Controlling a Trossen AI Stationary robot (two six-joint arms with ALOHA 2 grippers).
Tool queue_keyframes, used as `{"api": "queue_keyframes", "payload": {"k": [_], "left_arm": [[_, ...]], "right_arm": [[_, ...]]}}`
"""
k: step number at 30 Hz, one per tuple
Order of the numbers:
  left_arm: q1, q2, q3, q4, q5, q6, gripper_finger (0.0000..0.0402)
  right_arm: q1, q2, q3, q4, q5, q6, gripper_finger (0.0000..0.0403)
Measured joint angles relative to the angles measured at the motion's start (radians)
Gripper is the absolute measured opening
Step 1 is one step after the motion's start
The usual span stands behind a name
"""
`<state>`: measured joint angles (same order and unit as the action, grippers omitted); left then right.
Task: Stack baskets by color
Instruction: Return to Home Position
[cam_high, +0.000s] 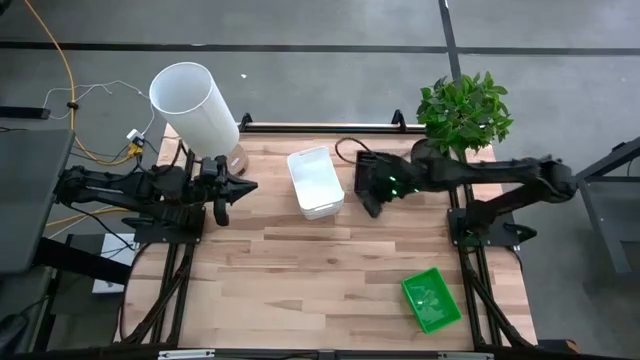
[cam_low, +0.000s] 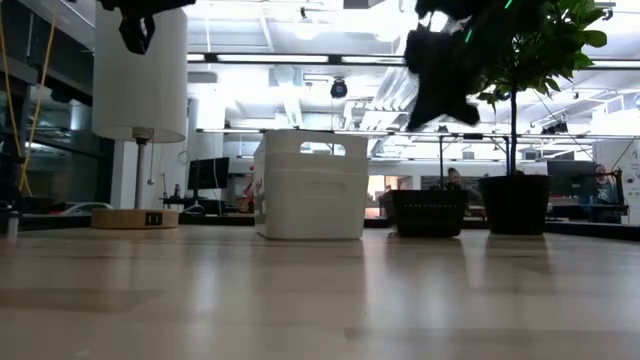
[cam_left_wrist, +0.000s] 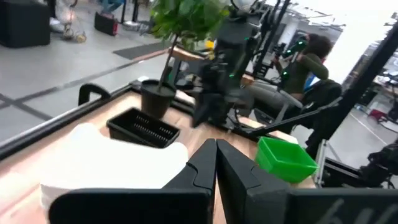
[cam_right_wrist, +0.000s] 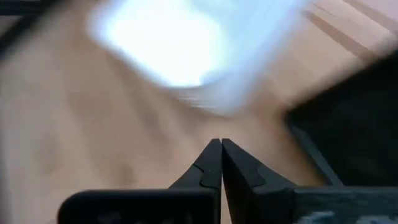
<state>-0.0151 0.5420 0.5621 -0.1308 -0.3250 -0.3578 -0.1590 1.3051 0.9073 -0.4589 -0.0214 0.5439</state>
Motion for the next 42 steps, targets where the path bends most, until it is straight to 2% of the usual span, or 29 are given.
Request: {"api": "queue_keyframes", "payload": {"k": [4, 9, 18, 26, 31, 34, 42], "left_arm": [[0.000, -0.006, 0.020, 0.009, 0.008, 0.036, 0.0000], [0.000, -0.005, 0.021, 0.036, 0.004, 0.036, 0.0000], [0.000, -0.004, 0.021, 0.056, -0.010, 0.036, 0.0000], [0.000, -0.004, 0.021, 0.059, -0.019, 0.036, 0.0000], [0.000, -0.009, 0.021, 0.060, 0.146, 0.035, 0.0000], [0.004, -0.023, 0.021, 0.062, 0.230, 0.040, 0.0000], [0.075, -0.094, 0.021, 0.032, 0.298, 0.169, 0.0000]], "right_arm": [[0.127, -0.122, 0.000, 0.083, 0.012, -0.053, 0.0000], [0.270, -0.214, -0.029, 0.253, 0.167, -0.101, 0.0000], [0.313, -0.337, -0.221, 0.609, 0.171, -0.093, 0.0000], [0.312, -0.387, -0.234, 0.641, 0.170, -0.145, 0.0000], [0.312, -0.386, -0.234, 0.614, 0.175, -0.194, 0.0000], [0.312, -0.386, -0.234, 0.604, 0.167, -0.167, 0.0000], [0.312, -0.386, -0.234, 0.606, 0.160, -0.049, 0.0000]]}}
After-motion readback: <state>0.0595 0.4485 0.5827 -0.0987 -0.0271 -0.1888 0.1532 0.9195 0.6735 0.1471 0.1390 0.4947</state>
